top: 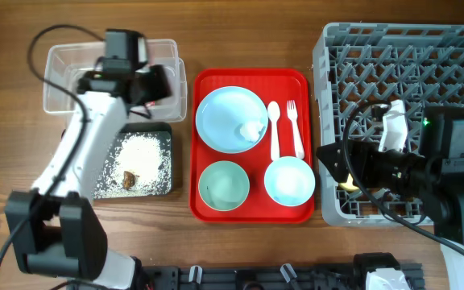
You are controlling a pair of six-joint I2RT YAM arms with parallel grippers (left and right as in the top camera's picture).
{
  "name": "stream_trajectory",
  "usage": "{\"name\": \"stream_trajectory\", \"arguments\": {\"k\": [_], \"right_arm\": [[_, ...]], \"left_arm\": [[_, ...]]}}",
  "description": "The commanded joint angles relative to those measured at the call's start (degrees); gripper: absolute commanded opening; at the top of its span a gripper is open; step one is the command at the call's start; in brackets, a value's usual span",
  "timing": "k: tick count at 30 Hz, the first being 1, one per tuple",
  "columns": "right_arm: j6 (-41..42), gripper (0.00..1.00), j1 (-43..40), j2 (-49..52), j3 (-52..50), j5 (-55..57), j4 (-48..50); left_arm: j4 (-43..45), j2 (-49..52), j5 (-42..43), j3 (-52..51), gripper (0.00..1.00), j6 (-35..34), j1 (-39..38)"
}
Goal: Sort waste into correct bins and load items into the dishwasher rack
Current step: 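Grasp the red wrapper from the plate and drop it into the clear bin, then reach the left gripper to the plate and grasp the white tissue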
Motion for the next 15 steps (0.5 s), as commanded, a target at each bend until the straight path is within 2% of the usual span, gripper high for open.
{"name": "stream_trajectory", "arguments": {"k": [1, 4, 6, 10, 15], "right_arm": [[0.3, 0.80, -0.2, -0.1, -0.2, -1.0, -0.7], [0.3, 0.80, -0.2, -0.1, -0.2, -1.0, -1.4], [0.0, 0.80, -0.2, 0.0, -0.2, -1.0, -1.4], [-0.9, 0.80, -0.2, 0.0, -0.2, -1.0, -1.7], [-1.2, 0.80, -0.2, 0.0, -0.2, -1.0, -2.2]], "left_arm": [[-1.3, -1.0, 3.7, 1.6, 0.55, 0.1, -10.3], [-0.6, 2.1, -1.7, 1.6, 0.58, 0.2, -18.0], [0.6, 4.4, -4.9, 1.6, 0.65, 0.2, -21.5], [3.4, 10.7, -5.2, 1.6, 0.76, 2.2, -26.6], [5.5, 15.5, -5.2, 1.6, 0.77, 3.4, -29.7]]}}
